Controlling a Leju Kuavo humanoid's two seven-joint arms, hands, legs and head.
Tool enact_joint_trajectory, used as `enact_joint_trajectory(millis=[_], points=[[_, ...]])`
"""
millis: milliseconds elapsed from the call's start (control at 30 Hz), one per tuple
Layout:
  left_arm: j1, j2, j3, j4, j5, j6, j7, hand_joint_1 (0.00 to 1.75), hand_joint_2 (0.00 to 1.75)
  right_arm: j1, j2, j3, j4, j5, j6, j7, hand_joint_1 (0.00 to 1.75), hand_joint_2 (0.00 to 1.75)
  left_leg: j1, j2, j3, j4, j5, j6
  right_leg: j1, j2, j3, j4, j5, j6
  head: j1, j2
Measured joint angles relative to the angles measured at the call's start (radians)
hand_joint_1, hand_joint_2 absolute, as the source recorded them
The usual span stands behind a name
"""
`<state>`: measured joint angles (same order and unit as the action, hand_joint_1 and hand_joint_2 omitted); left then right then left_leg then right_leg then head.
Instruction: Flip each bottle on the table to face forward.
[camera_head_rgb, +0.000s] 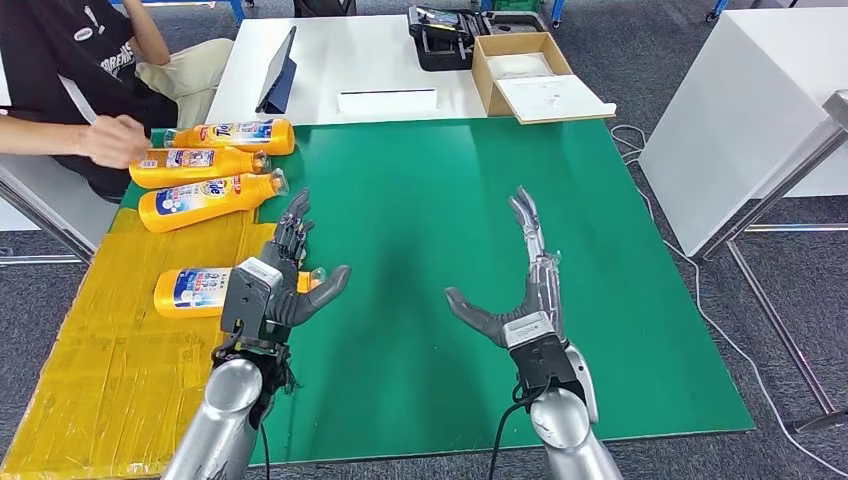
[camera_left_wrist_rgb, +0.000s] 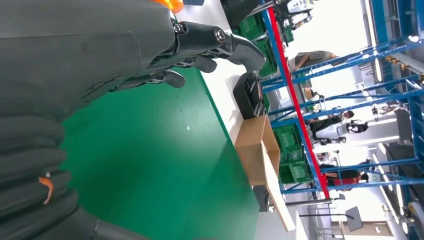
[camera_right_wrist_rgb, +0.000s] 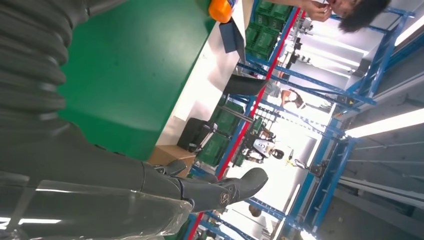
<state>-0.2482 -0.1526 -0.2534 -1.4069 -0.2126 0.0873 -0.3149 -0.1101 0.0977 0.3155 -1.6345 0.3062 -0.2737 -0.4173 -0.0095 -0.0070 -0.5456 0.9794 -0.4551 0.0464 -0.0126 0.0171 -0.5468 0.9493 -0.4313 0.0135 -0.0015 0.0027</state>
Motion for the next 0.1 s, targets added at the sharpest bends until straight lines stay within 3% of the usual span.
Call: enact_joint_trajectory(millis=[100], points=[[0.006,0.0,0.005,-0.005,0.0,0.002,-0.002,0.0,1.75,0.0,0.0,0.0,0.005,0.0,0.001,0.0,0.0,1.75,0.0,0.0,0.0,0.0,0.0,0.0,0.0,0.0,0.0,0.0,0.0,0.0,0.0,0.0]])
